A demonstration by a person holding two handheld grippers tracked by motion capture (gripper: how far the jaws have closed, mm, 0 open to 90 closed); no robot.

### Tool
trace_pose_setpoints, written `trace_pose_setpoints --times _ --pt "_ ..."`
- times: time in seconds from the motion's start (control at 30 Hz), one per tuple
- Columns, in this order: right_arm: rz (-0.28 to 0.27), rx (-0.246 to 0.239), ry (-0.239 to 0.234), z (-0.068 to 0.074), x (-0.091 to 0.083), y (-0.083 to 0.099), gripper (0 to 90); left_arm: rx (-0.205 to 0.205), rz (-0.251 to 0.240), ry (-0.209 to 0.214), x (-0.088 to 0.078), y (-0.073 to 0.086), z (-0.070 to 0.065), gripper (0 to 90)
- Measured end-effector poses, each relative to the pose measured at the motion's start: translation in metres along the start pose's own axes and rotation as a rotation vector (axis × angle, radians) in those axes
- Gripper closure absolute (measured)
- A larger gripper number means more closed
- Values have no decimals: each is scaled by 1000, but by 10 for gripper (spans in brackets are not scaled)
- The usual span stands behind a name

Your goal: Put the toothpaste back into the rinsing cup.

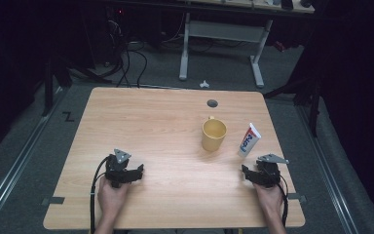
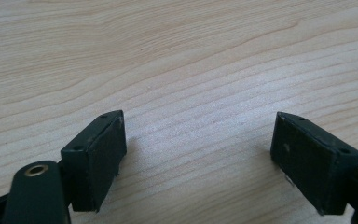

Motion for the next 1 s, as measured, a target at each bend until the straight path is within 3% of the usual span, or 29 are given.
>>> trace_pose_setpoints --times 0.27,0.7,1.0 --pt "-38 36 -34 6 -14 -2 350 0 0 0 0 0 0 186" --pt "-89 38 -65 12 -26 -19 343 0 0 1 0 0 0 186" --pt "-114 20 -45 9 -27 -37 344 0 0 1 -1 0 0 185"
Point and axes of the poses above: each handheld gripper's, and its own axes: x roughly forward along the jaws, y roughly out of its underside, z roughly to its left, the point moved 7 cm from there along x, roughly forward along the jaws, and after that the axes turned 8 degrees about -z, right-handed, at the moved point
